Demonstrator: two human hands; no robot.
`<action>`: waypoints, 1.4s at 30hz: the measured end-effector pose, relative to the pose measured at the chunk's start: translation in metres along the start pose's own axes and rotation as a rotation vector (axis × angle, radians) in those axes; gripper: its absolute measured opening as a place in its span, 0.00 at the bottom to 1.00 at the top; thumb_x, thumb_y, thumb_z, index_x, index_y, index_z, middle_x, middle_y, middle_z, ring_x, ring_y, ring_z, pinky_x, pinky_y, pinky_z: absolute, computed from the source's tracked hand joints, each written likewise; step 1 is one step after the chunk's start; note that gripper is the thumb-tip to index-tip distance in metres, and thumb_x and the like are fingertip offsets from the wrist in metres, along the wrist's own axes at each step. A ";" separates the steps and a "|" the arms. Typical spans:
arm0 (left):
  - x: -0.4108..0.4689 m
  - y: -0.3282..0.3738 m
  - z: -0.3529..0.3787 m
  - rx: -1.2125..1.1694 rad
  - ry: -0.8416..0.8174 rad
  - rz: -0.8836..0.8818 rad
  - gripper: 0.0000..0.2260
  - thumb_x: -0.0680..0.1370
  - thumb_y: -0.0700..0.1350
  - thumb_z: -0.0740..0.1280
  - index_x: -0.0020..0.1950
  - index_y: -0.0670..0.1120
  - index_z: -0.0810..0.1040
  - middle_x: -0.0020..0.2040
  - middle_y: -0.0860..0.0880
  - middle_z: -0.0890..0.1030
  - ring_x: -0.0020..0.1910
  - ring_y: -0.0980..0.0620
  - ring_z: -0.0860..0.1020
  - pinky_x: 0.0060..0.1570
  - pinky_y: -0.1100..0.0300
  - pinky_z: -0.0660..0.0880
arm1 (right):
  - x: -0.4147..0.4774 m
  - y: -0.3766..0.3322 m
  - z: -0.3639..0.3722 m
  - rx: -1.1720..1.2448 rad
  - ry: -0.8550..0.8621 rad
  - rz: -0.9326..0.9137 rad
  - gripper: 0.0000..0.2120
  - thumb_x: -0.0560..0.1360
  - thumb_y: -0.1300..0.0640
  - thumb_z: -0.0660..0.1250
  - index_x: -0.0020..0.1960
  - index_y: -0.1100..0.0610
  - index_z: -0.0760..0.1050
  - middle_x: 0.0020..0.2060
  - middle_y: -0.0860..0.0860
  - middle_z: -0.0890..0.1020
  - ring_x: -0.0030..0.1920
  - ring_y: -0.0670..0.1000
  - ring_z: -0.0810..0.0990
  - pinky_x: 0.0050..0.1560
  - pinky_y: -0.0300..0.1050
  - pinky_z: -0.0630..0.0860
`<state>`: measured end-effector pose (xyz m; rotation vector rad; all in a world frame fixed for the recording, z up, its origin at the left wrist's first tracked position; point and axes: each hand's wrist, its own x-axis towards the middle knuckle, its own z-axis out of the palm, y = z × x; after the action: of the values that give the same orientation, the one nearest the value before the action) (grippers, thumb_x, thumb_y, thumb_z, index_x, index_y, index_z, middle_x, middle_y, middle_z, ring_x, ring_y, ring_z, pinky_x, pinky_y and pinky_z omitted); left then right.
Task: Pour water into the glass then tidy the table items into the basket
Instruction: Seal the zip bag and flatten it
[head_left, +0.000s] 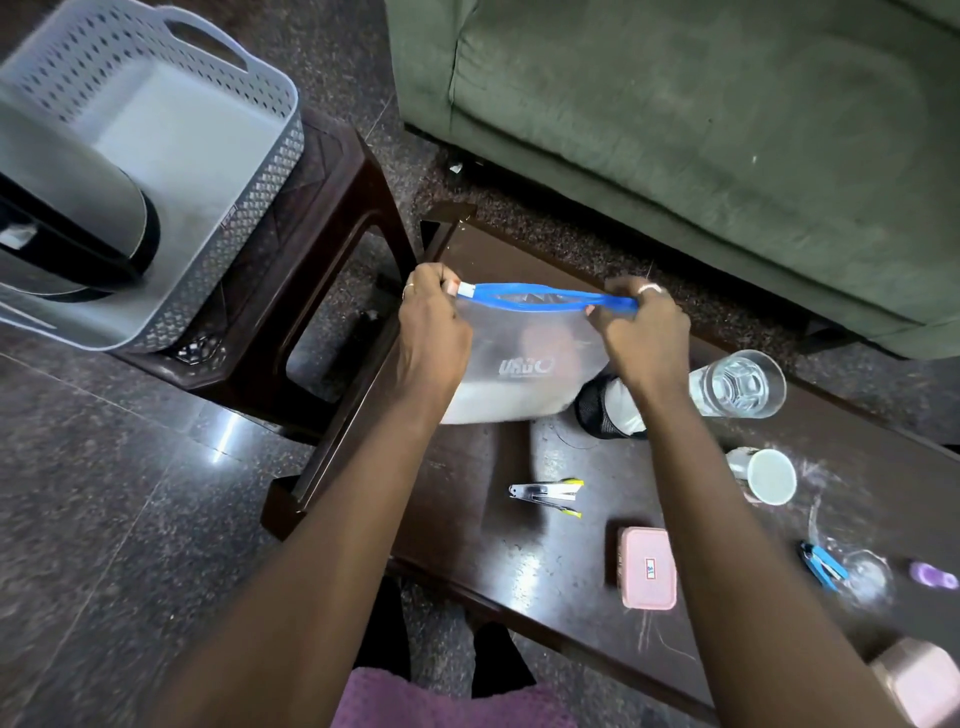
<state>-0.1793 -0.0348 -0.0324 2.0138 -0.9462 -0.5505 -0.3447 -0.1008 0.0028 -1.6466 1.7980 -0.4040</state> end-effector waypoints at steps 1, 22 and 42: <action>-0.001 0.001 0.000 -0.004 0.007 0.000 0.09 0.76 0.31 0.53 0.48 0.43 0.69 0.46 0.49 0.70 0.44 0.51 0.67 0.41 0.66 0.57 | -0.004 -0.006 0.005 -0.108 0.032 -0.124 0.14 0.71 0.56 0.68 0.56 0.54 0.78 0.59 0.53 0.78 0.62 0.55 0.72 0.67 0.50 0.64; -0.006 0.008 0.002 -0.014 0.120 0.022 0.12 0.72 0.29 0.52 0.45 0.43 0.69 0.43 0.49 0.71 0.40 0.50 0.67 0.39 0.65 0.57 | -0.009 -0.038 0.024 -0.224 -0.060 -0.465 0.08 0.73 0.56 0.67 0.50 0.54 0.82 0.47 0.56 0.85 0.51 0.59 0.81 0.52 0.50 0.74; 0.035 -0.005 -0.024 -0.540 -0.144 -0.497 0.13 0.81 0.38 0.53 0.39 0.46 0.70 0.39 0.45 0.74 0.38 0.47 0.77 0.43 0.52 0.79 | -0.008 0.040 0.012 0.930 -0.511 0.094 0.14 0.71 0.69 0.65 0.52 0.56 0.69 0.37 0.49 0.86 0.40 0.46 0.84 0.44 0.39 0.80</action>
<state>-0.1397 -0.0489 -0.0247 1.7115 -0.3056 -1.1032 -0.3682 -0.0842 -0.0289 -0.8855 1.0361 -0.5920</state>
